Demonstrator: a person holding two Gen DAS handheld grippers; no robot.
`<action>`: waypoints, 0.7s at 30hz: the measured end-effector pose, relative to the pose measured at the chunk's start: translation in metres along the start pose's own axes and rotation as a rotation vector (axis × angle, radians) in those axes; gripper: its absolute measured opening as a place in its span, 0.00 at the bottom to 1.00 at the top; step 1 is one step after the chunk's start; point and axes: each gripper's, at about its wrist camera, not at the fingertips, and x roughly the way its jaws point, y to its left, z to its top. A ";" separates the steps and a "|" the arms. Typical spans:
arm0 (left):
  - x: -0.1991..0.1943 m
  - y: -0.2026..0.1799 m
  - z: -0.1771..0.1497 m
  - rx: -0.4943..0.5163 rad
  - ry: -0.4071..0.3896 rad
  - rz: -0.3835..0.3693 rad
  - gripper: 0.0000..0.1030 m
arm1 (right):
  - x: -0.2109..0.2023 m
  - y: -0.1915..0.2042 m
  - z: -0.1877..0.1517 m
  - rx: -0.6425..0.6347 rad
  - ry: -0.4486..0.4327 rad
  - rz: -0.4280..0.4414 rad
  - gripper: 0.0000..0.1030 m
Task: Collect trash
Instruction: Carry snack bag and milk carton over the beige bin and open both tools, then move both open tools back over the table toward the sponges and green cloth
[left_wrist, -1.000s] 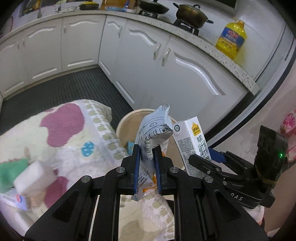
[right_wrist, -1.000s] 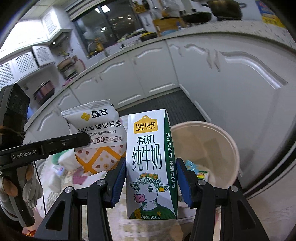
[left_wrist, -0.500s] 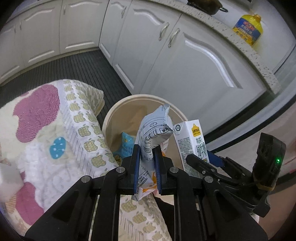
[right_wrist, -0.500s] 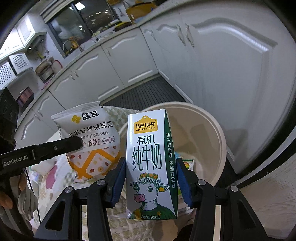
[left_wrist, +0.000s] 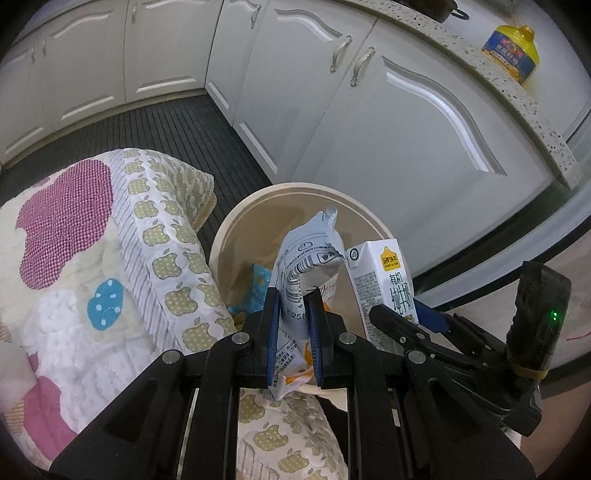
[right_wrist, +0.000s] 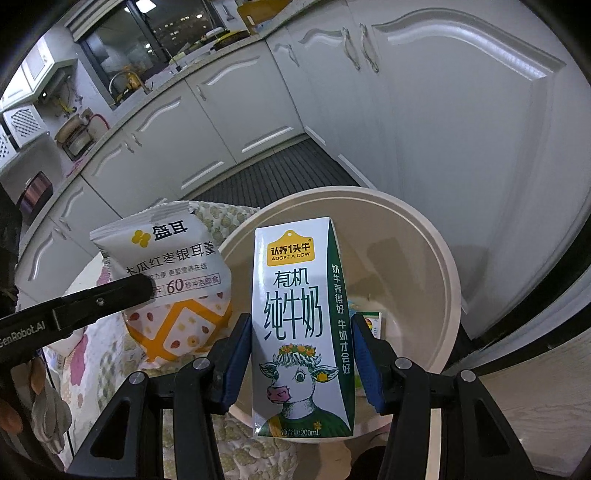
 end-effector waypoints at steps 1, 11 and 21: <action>0.000 0.000 0.000 0.000 0.000 0.000 0.12 | 0.002 0.000 0.000 0.001 0.003 -0.006 0.50; 0.001 -0.002 0.000 0.013 -0.006 0.009 0.13 | 0.018 0.005 0.001 0.008 0.025 -0.055 0.50; 0.001 -0.002 -0.001 0.008 -0.002 0.001 0.43 | 0.016 0.003 0.004 0.034 0.010 -0.057 0.51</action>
